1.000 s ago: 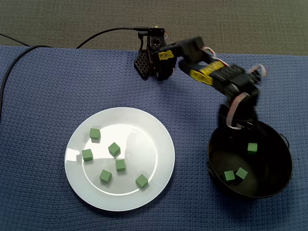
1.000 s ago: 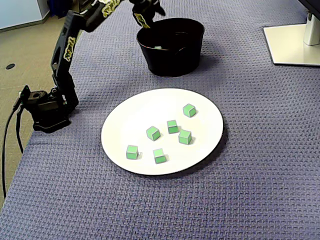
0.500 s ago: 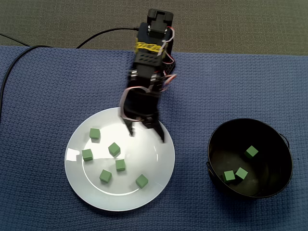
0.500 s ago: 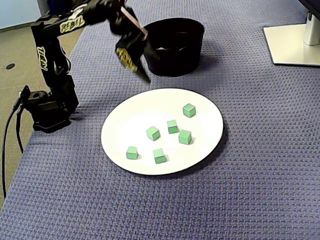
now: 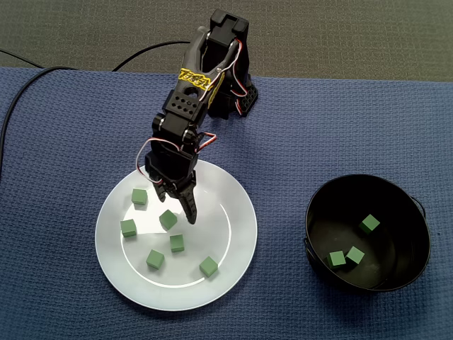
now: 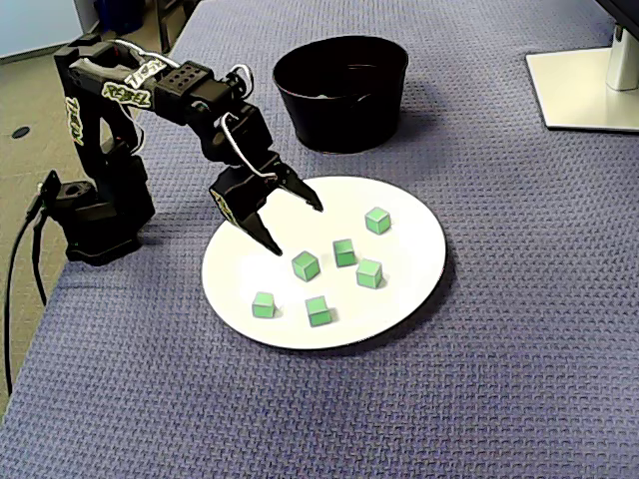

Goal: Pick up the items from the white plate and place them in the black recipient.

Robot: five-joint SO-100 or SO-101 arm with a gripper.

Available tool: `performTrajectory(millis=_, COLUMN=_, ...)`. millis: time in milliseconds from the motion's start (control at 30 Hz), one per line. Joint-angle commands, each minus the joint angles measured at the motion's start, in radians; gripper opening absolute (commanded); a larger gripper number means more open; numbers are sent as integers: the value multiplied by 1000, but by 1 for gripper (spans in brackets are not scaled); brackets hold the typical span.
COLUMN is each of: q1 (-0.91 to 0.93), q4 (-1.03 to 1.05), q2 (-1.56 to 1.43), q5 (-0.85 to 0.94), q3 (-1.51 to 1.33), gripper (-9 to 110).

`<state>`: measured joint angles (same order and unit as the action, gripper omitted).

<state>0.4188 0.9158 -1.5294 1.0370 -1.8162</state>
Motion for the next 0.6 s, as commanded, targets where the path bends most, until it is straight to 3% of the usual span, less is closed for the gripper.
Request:
performTrajectory(millis=0, q1=18, q4=-48, q2=-32, q5=-63, q3=-21, gripper=32)
performTrajectory(millis=567, q1=91, q4=-181, q2=32, q5=43, q3=-75, gripper=30)
